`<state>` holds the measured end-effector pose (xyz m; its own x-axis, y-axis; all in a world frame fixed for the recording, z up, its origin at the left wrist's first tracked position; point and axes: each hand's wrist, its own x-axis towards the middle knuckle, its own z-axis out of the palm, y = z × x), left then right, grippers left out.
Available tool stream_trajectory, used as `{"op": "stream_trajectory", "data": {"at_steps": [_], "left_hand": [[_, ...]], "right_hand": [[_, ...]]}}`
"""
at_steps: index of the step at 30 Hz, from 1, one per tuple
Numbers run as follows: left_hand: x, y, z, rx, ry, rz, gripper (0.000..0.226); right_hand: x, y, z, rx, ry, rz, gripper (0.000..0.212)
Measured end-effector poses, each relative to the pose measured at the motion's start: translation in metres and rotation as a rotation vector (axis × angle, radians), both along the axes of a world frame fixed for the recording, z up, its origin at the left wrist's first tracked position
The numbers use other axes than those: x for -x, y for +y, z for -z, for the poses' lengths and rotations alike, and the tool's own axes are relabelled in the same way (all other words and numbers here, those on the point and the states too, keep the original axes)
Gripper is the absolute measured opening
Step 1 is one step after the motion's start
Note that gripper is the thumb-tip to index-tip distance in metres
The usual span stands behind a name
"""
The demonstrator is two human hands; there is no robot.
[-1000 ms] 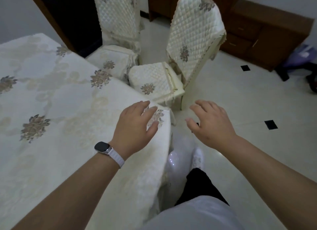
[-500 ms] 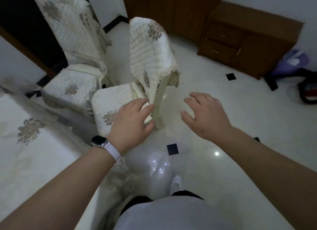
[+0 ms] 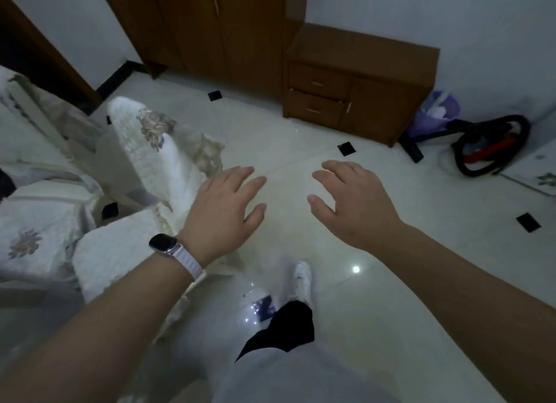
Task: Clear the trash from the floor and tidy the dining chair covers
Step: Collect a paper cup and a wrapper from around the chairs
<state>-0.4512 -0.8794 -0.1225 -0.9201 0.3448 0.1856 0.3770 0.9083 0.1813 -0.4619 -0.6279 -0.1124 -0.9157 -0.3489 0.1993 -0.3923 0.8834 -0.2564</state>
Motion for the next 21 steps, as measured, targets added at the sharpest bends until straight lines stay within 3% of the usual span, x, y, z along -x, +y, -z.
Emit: {"op": "stream_trajectory", "data": {"at_steps": [6, 11, 21], "left_hand": [[0.141, 0.045, 0.030, -0.081, -0.039, 0.019, 0.049], [0.246, 0.097, 0.014, -0.121, -0.035, 0.058, 0.049], [0.380, 0.130, -0.011, -0.112, 0.052, -0.004, 0.046]], "right_hand": [[0.113, 0.057, 0.003, -0.089, -0.049, 0.064, 0.051], [0.201, 0.100, -0.025, -0.118, -0.006, 0.105, 0.050], [0.366, 0.122, -0.030, -0.118, 0.011, 0.022, 0.050]]}}
